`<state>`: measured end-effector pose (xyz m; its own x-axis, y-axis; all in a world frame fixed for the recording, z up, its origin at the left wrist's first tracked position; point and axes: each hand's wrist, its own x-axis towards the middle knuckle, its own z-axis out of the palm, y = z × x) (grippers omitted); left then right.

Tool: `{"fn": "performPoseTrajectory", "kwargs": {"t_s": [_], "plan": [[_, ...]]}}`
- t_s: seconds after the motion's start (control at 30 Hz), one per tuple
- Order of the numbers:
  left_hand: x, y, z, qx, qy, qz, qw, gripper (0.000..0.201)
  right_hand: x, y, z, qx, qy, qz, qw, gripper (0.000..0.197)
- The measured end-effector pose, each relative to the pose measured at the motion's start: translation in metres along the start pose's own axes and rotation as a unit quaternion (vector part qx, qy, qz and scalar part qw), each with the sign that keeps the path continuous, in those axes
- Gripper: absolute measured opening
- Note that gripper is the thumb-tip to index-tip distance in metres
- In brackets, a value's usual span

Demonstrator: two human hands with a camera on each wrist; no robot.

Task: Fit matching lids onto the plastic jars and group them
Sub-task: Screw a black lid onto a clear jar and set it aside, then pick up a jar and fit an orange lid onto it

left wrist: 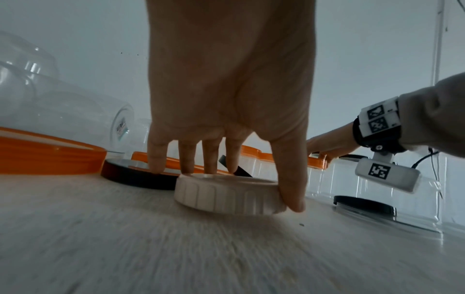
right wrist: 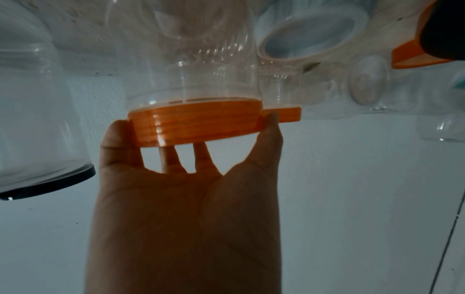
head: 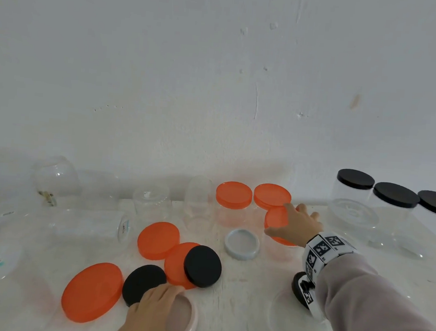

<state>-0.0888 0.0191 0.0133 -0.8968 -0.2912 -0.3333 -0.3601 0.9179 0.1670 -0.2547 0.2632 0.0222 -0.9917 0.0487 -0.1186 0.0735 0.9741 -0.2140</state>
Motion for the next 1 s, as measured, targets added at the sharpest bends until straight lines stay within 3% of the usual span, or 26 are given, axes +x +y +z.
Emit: {"fn": "performPoseTrajectory", "kwargs": {"t_s": [0.1, 0.23, 0.3, 0.33, 0.43, 0.5, 0.6, 0.77, 1.0], "plan": [[0.0, -0.006, 0.0, -0.056, -0.016, 0.013, 0.998, 0.052, 0.008, -0.003, -0.003, 0.007, -0.006, 0.02, 1.0, 0.089], [0.0, -0.027, 0.008, -0.097, -0.046, 0.118, 0.987, 0.047, 0.011, -0.02, -0.008, -0.013, -0.019, 0.045, 0.999, 0.077], [0.0, -0.035, 0.005, -0.176, -0.036, 0.098, 0.979, 0.041, 0.011, -0.039, -0.009, -0.042, -0.008, 0.029, 0.999, 0.073], [0.006, -0.036, 0.006, -0.203, -0.043, 0.076, 0.975, 0.052, 0.01, -0.051, -0.008, -0.05, 0.006, 0.007, 0.999, 0.071], [0.007, -0.043, 0.007, -0.246, -0.09, 0.123, 0.957, 0.105, 0.007, -0.093, 0.001, -0.031, 0.057, -0.093, 0.994, 0.06], [0.006, -0.05, 0.006, -0.313, -0.082, 0.132, 0.937, 0.117, 0.005, -0.122, 0.011, 0.007, 0.054, -0.149, 0.987, 0.054], [0.007, -0.06, 0.007, -0.39, -0.066, 0.127, 0.91, 0.114, 0.005, -0.158, 0.028, 0.065, -0.002, -0.161, 0.985, 0.056], [0.011, -0.074, 0.008, -0.455, -0.072, 0.124, 0.879, 0.101, 0.013, -0.189, 0.046, 0.103, -0.042, -0.078, 0.991, 0.08], [0.014, -0.081, 0.008, -0.488, -0.067, 0.128, 0.861, 0.09, 0.017, -0.197, 0.054, 0.139, -0.051, -0.026, 0.989, 0.088]]}}
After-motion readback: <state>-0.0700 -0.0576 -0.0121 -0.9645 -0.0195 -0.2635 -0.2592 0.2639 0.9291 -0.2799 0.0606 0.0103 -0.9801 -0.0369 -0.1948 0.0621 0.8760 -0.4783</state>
